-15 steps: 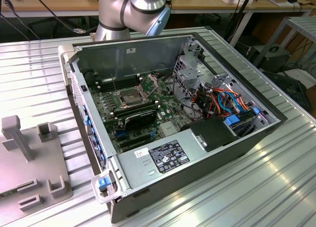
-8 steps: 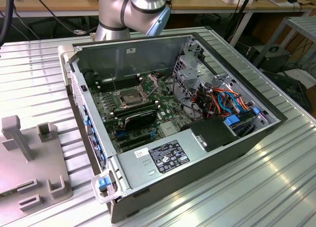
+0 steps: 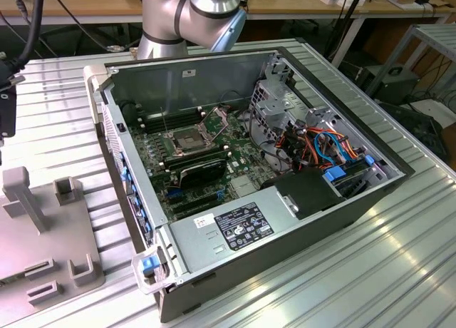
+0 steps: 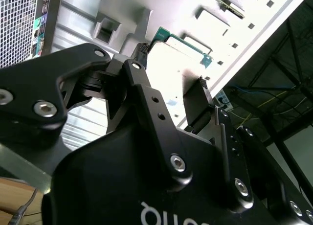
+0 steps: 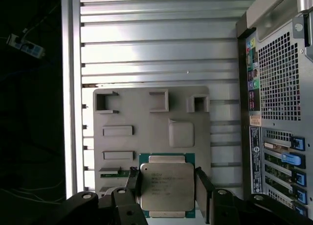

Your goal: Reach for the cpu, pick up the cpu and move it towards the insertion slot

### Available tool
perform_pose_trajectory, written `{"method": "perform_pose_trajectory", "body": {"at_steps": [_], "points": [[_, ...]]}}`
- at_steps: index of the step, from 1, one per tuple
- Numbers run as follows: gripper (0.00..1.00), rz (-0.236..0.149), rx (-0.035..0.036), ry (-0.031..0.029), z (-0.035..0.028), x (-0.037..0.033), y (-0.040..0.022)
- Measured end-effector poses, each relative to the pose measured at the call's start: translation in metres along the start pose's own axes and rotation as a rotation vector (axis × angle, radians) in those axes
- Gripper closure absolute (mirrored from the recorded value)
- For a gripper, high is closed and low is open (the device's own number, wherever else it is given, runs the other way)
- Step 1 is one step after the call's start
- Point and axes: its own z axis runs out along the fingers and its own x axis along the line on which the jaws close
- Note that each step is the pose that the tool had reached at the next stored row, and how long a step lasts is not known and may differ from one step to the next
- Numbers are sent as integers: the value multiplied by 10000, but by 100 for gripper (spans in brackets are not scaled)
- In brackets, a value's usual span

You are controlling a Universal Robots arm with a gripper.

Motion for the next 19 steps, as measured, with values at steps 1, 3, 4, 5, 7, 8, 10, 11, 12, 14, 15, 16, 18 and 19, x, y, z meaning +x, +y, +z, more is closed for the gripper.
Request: {"method": "perform_pose_trajectory", "body": {"at_steps": [1, 3, 4, 5, 7, 8, 10, 11, 12, 14, 15, 16, 18, 19], "points": [[45, 0, 0, -1, 0, -15, 0], [45, 0, 0, 0, -1, -40, 1], [45, 1, 0, 0, -1, -53, 2], [45, 0, 0, 0, -1, -71, 2], [45, 0, 0, 0, -2, -103, 3], [45, 0, 0, 1, -2, -115, 3], [45, 1, 1, 1, -3, -145, 5], [45, 0, 0, 0, -3, -158, 5], [45, 1, 0, 0, -3, -171, 5], [45, 1, 1, 1, -4, -206, 6], [45, 0, 0, 0, -4, -218, 7], [45, 1, 0, 0, -4, -240, 8], [45, 0, 1, 1, -5, -266, 8], [45, 0, 1, 1, -5, -278, 9]]}}
